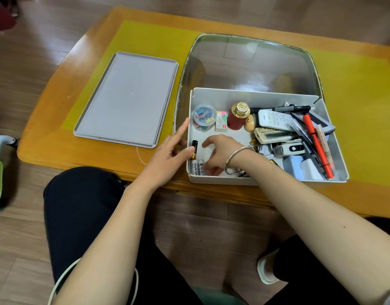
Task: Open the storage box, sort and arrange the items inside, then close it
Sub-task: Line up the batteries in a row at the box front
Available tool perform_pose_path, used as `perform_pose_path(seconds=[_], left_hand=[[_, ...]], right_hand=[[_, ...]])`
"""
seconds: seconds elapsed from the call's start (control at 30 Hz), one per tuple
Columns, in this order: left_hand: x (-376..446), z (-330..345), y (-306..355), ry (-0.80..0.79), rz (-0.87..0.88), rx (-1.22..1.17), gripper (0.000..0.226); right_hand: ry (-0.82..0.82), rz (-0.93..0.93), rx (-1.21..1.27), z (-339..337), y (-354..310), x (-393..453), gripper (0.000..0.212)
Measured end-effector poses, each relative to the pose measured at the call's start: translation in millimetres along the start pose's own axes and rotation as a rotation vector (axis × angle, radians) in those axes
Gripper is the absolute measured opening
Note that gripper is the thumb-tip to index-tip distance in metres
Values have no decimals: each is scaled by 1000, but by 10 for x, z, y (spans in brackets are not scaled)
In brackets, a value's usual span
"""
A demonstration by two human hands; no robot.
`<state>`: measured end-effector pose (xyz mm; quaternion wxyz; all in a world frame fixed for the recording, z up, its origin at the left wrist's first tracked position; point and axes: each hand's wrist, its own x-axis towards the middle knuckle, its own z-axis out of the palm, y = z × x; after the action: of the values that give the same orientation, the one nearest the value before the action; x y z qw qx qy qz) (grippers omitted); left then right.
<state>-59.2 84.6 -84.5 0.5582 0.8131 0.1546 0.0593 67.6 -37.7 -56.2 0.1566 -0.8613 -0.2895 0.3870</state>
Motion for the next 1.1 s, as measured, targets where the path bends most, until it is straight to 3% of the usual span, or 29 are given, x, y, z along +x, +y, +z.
perform_pose_path(seconds=[0.1,0.53,0.83,1.1], left_hand=[[-2,-3,6,9,-3,7,64],[-4,6,16,24,-8,13,64],[-5,11,14,31,-13,18,64],[-5,4,32,17,-10,-9,64]], right_hand=[[13,-13,21,29,-44,13,70],[-57,-46,123,9,13,-39,55],[-36,-78,48,11,-23,-40,74],[-57,-63,192,-57,32,-119,61]])
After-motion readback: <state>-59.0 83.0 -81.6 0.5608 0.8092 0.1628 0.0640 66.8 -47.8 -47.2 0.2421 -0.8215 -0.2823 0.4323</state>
